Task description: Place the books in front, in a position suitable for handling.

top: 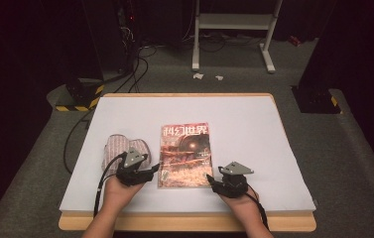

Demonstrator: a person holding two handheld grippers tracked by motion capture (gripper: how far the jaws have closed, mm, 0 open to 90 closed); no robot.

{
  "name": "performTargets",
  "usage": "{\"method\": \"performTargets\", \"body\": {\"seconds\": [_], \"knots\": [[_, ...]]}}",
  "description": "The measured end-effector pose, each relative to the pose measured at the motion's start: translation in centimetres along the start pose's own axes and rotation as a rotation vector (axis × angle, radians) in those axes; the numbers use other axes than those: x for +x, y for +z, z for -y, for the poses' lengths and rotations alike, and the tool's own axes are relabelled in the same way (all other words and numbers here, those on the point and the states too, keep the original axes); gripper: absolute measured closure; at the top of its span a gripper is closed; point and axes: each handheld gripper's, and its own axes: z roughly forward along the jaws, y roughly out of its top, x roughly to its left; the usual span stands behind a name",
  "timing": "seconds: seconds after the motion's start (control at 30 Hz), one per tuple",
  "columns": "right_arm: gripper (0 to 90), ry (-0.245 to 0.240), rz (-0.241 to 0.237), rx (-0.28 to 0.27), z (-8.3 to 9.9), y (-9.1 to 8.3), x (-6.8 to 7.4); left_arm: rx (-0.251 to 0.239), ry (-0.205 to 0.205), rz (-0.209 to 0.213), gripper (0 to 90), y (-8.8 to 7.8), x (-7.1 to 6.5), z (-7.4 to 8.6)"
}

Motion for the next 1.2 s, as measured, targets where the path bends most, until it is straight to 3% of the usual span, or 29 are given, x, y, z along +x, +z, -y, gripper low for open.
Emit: {"method": "performTargets", "body": {"seconds": [0.1, 0.17, 0.27, 0.3, 0.37, 0.43, 0.53, 0.67, 0.83, 1.1, 1.2], "knots": [[44.2, -0.001, -0.003, 0.002, 0.0, 0.0, 0.0, -0.011, 0.003, -0.016, 40.9, -0.9, 1.1, 0.0], [44.2, 0.001, -0.006, 0.004, 0.0, 0.1, 0.1, -0.013, 0.015, -0.064, 37.6, -1.8, 2.3, 0.0], [44.3, -0.002, -0.008, 0.004, 0.0, 0.1, 0.1, -0.014, 0.015, -0.094, 37.2, -2.5, 3.3, 0.0], [44.4, -0.002, -0.011, 0.005, 0.0, 0.1, 0.2, -0.026, 0.004, -0.098, 33.2, -2.9, 3.9, 0.1], [44.4, -0.002, -0.013, 0.006, 0.0, 0.1, 0.3, -0.029, -0.053, -0.111, 26.0, -3.7, 5.7, 0.6], [44.2, -0.005, -0.012, 0.006, 0.0, 0.1, 0.3, -0.027, -0.065, -0.114, 22.1, -3.8, 6.3, 0.7], [43.9, -0.004, -0.01, 0.008, 0.0, 0.2, 0.3, 0.002, -0.091, -0.154, 16.5, -4.1, 7.9, 1.4], [42.8, -0.002, -0.003, 0.006, 0.0, 0.1, 0.2, 0.027, -0.121, -0.169, 13.0, -3.8, 8.8, 2.2], [39.9, 0.008, 0.005, 0.008, 0.0, 0.1, -0.2, 0.076, -0.179, -0.147, 12.0, -2.5, 10.0, 3.7], [39.3, 0.006, 0.023, 0.002, -0.5, -0.6, -1.5, 0.148, -0.179, -0.12, 14.1, -1.2, 10.1, 4.6], [39.4, -0.034, 0.082, 0.015, -0.7, -1.6, -2.9, 0.191, -0.171, -0.143, 11.7, -0.4, 10.0, 5.1]]}}
